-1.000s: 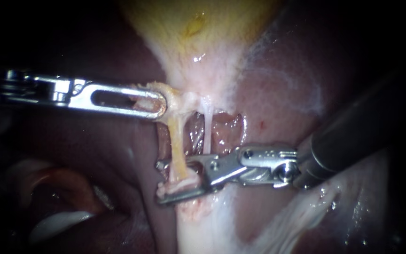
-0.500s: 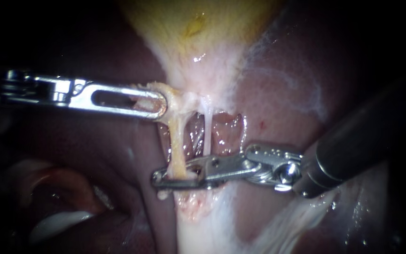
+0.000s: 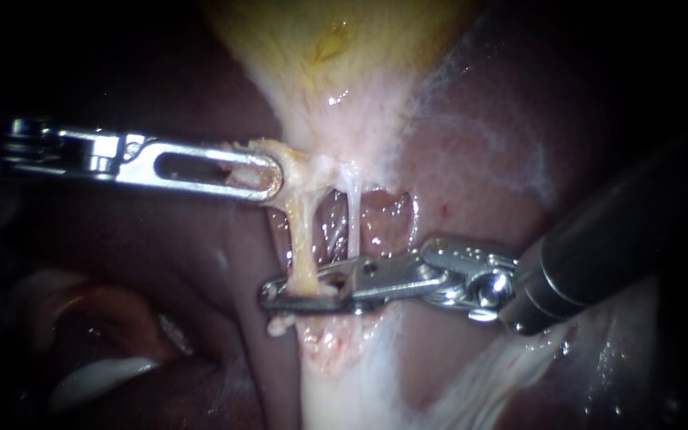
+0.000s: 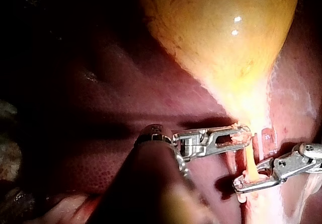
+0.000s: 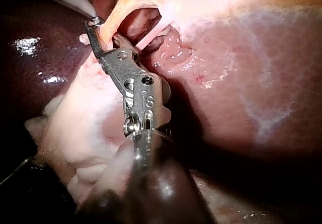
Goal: Clipping second clip left tube
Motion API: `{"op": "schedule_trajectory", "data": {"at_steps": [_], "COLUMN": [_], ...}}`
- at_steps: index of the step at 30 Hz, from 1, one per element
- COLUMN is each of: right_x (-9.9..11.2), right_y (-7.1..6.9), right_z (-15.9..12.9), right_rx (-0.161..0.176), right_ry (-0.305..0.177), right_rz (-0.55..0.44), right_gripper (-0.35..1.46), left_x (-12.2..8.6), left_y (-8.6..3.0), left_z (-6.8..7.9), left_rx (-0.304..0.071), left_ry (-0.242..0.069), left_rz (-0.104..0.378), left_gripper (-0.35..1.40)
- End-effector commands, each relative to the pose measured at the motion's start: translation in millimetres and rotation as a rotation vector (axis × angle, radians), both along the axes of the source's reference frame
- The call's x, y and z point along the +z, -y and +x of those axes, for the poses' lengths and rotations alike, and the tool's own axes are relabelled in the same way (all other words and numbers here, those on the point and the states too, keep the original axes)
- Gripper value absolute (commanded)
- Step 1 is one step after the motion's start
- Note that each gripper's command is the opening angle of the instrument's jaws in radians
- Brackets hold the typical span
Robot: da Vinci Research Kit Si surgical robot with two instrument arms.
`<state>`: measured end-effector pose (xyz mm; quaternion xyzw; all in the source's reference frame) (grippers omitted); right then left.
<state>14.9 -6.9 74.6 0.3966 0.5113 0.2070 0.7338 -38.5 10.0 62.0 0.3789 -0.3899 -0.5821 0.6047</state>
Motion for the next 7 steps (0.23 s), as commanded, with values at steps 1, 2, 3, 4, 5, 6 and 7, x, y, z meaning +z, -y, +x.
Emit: {"op": "schedule_trajectory", "data": {"at_steps": [1,2,3,4,5,6,7], "right_x": [0.0,0.0,0.0,0.0,0.0,0.0,0.0], "right_y": [0.0,0.0,0.0,0.0,0.0,0.0,0.0], "right_z": [0.0,0.0,0.0,0.0,0.0,0.0,0.0], "right_rx": [-0.002,0.000,0.000,0.000,0.001,0.001,0.000], "right_ry": [0.002,0.003,0.003,0.003,0.003,0.003,0.003], "right_rz": [-0.001,-0.002,-0.002,-0.002,-0.002,-0.002,-0.002], "right_gripper": [-0.35,-0.35,-0.35,-0.35,-0.35,-0.35,-0.35], "left_x": [0.0,0.0,0.1,0.1,0.1,0.1,0.1], "left_y": [0.0,0.0,0.0,0.0,0.1,0.1,0.1], "left_z": [0.0,0.0,0.0,0.0,0.0,0.0,0.0], "left_rx": [0.000,0.000,0.000,0.000,0.000,0.000,0.000], "left_ry": [0.000,0.000,0.000,0.000,0.000,0.000,0.000], "left_rz": [0.000,0.000,-0.001,-0.001,-0.001,-0.001,-0.001], "left_gripper": [-0.35,-0.35,-0.35,-0.35,-0.35,-0.35,-0.35]}}
